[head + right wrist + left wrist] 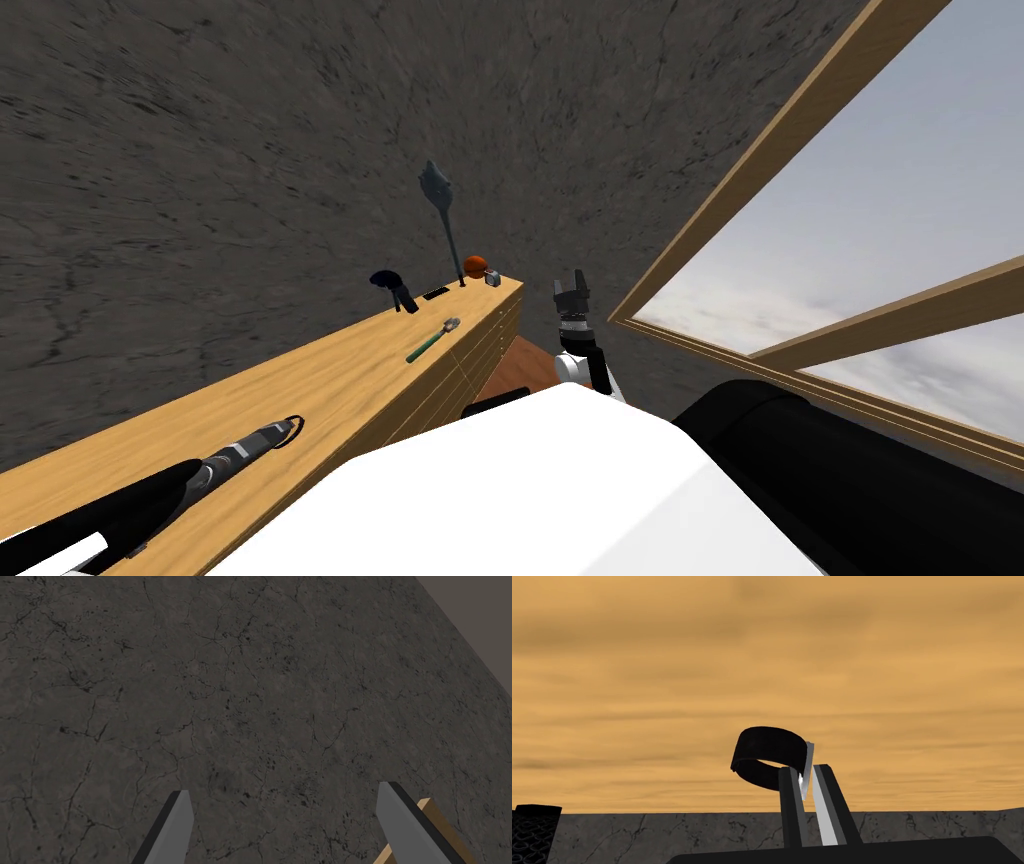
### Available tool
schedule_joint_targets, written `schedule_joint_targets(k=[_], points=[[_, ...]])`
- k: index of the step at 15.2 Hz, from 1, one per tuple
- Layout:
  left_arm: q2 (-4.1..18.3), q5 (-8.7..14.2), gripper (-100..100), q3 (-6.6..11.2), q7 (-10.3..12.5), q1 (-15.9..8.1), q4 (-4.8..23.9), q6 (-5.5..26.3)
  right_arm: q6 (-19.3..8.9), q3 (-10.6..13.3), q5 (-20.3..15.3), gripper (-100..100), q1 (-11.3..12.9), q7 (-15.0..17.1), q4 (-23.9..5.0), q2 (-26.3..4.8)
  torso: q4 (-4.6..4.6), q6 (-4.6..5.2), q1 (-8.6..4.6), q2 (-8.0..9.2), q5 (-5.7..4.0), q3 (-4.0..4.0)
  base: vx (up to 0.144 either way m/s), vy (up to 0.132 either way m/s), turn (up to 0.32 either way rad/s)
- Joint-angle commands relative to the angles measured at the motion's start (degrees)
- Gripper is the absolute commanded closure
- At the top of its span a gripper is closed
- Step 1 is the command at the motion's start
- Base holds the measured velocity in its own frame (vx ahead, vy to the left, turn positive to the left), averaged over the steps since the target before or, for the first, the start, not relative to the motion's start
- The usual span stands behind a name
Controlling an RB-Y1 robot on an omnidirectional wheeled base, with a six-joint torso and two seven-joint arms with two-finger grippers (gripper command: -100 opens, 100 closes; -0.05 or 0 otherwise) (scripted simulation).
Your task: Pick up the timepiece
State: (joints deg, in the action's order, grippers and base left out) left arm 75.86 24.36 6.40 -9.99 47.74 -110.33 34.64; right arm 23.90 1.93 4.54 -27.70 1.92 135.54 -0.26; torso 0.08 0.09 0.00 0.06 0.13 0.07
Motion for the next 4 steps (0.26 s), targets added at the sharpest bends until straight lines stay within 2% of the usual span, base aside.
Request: schedule_joint_targets(k=[1,3,4], points=[[1.21,0.82,100,1.24,0.39,0.72,-1.61,0.52,0.00,0.00,0.00,0,0.00,0.00,0.00,0.00,0.00,0.00,0.00,0.00,0.00,0.00,-0.010,-0.013,0.076],[2.66,1.61,100,2.32,0.75,1.35,-3.24,1.51,0.00,0.00,0.00,0,0.00,0.00,0.00,0.00,0.03,-0.03,-0.10,0.10,-0.03,0.07,-0.021,-0.027,0.136],[1.55,0.84,100,1.43,0.45,0.77,-2.15,0.89,0.00,0.00,0.00,0,0.00,0.00,0.00,0.00,0.04,-0.03,-0.14,0.15,-0.04,0.09,-0.018,-0.019,0.053]])
